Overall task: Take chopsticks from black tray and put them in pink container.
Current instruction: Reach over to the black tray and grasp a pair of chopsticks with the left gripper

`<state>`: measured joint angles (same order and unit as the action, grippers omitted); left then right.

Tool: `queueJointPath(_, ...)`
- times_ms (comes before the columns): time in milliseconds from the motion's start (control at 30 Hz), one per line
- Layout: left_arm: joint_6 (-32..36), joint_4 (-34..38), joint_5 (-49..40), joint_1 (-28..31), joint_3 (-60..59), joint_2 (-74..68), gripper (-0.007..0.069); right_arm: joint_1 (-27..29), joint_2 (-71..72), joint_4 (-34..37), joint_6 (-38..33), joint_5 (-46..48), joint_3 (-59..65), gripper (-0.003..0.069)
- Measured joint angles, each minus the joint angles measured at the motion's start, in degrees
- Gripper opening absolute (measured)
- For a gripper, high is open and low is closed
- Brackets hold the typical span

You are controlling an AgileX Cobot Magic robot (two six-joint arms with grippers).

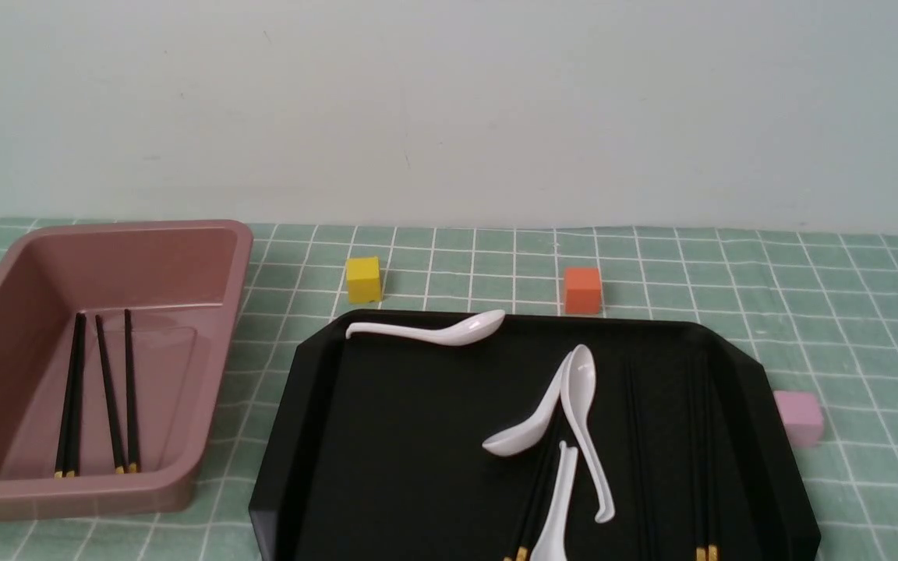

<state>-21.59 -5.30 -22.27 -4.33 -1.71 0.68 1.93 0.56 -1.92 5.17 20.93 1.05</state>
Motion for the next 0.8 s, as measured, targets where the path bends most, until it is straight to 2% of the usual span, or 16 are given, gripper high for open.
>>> queueJointPath(433,-0.1,-0.2,0.1,0.0,0.0,0.0,0.0125,0.0,0.0,0.1,0.0,0.0,0.0,0.0240)
queueJointPath(533,-2.6,3.8,0.6,0.0,0.0,0.0,0.0128,0.0,0.0,0.1,0.0,0.0,0.0,0.0240)
queueJointPath(800,-22.7,38.2,1.8,0.0,0.0,0.0,0.0133,0.0,0.0,0.1,0.0,0.0,0.0,0.0240)
